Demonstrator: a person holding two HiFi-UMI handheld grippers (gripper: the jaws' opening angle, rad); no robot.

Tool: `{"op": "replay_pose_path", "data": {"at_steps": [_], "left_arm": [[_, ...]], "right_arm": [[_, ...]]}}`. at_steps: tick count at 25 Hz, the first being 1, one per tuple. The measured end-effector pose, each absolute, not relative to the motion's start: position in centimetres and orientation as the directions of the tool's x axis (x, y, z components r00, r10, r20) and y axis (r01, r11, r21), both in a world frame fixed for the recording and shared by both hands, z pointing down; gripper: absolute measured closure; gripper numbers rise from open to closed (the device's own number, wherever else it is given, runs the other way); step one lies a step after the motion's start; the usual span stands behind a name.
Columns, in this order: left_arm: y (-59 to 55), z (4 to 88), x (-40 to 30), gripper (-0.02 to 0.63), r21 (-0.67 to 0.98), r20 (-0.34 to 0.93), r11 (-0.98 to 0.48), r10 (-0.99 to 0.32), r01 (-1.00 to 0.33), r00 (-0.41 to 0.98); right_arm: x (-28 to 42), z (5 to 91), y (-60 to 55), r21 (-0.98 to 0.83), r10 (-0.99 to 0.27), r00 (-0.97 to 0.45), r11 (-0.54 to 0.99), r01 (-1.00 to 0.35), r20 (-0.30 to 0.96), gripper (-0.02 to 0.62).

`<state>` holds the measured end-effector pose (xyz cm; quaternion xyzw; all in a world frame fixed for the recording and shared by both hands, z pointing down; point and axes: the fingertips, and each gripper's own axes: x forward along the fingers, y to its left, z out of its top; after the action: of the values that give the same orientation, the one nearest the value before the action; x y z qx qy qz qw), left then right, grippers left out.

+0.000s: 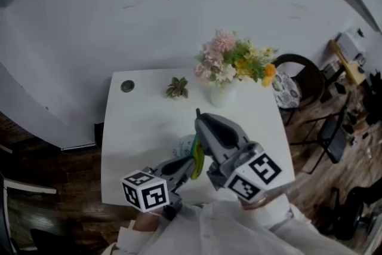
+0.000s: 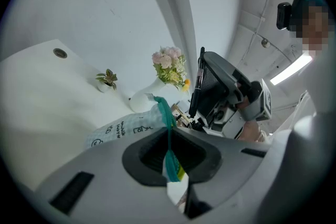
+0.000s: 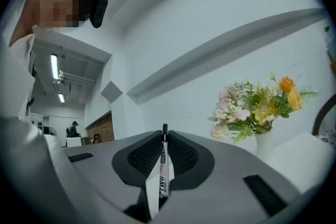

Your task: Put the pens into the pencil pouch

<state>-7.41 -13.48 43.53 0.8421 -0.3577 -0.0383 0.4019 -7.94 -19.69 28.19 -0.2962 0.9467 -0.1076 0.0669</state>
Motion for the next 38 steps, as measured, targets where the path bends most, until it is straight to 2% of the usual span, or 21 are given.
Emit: {"op": "replay_pose_path", "data": {"at_steps": [6,29,38], "left_arm": [[-13.6,43.4,-7.9,0.581,0.697,0.224,-0.430,-0.629,-0.573,0.745],[-13.9,43.4,-9.4,0.581,0.653,0.237,-0.484,-0.600,-0.582,0.764],[-13.3,43.0,-9.6,0.581,0.636,0.235,-0.502,-0.598,-0.586,0.766]], "right_arm": [[-9.1,28.4,-19.4,-0.243,-0.551,-0.829,0.821,-0.517,-0.099,0.557],[-9.4,30.6,-17.7,-0.232,-0.564,-0.824,0.809,-0.540,-0.051,0.555],[-7.8,30.6,-16.9,-0.212,-0.619,-0.785,0.772,-0.599,-0.036,0.555]]}}
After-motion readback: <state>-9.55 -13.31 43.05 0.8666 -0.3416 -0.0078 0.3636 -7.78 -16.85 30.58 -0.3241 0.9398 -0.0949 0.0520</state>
